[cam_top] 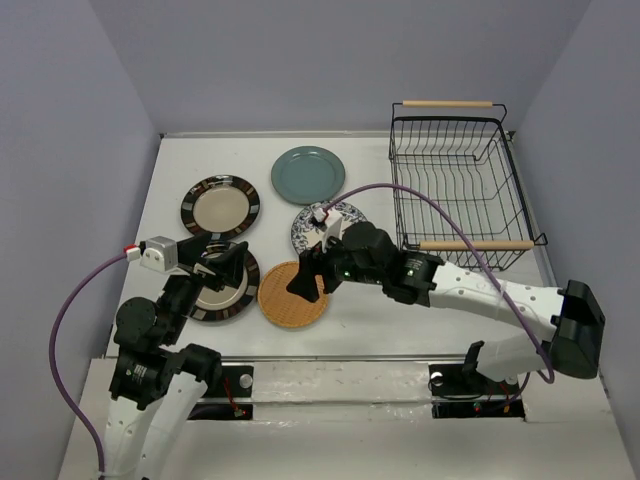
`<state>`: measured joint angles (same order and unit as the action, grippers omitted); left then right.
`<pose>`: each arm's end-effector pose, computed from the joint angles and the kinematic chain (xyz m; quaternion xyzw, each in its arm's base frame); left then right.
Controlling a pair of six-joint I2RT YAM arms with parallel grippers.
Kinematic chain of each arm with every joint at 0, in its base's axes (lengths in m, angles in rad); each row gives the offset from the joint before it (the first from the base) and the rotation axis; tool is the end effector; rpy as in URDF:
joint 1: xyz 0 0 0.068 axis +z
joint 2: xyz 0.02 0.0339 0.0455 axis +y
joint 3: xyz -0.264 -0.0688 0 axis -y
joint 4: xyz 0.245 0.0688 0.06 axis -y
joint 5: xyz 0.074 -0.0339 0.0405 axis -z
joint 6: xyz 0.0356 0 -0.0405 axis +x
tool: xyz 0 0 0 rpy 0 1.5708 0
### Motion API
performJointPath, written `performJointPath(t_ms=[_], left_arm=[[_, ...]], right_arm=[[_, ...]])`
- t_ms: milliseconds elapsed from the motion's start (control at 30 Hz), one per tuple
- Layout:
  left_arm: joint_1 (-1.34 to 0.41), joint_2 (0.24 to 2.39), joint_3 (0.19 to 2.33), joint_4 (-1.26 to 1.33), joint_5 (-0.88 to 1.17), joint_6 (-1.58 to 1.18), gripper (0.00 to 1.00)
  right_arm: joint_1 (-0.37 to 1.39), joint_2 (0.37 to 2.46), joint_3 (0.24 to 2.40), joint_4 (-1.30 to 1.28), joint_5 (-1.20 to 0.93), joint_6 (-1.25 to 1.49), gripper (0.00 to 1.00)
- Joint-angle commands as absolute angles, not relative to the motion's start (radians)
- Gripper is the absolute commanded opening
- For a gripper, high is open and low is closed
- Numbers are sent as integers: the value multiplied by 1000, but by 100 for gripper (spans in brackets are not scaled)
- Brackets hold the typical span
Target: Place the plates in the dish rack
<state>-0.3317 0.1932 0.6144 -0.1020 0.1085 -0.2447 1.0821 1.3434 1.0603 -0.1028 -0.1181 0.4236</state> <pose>0.0591 -0.0244 0.3534 0.0693 0.5824 -0.2605 0.7669 0.1436 0.2790 0.3187 -0.2989 0.7730 0.4168 0.3733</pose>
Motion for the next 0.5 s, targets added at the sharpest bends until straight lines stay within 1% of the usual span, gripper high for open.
performJointPath(t_ms=[0,200,467], left_arm=[[-327,190,614,-66,127,-235,99],[-327,189,615,-72,121,-236,99],[-324,161,614,-78,98,-241,99]], right_arm=[[1058,1414,1132,-49,-166,436,76],[1031,1534,1210,-23,-222,431,75],[953,1811,1365,17,-359,454,68]])
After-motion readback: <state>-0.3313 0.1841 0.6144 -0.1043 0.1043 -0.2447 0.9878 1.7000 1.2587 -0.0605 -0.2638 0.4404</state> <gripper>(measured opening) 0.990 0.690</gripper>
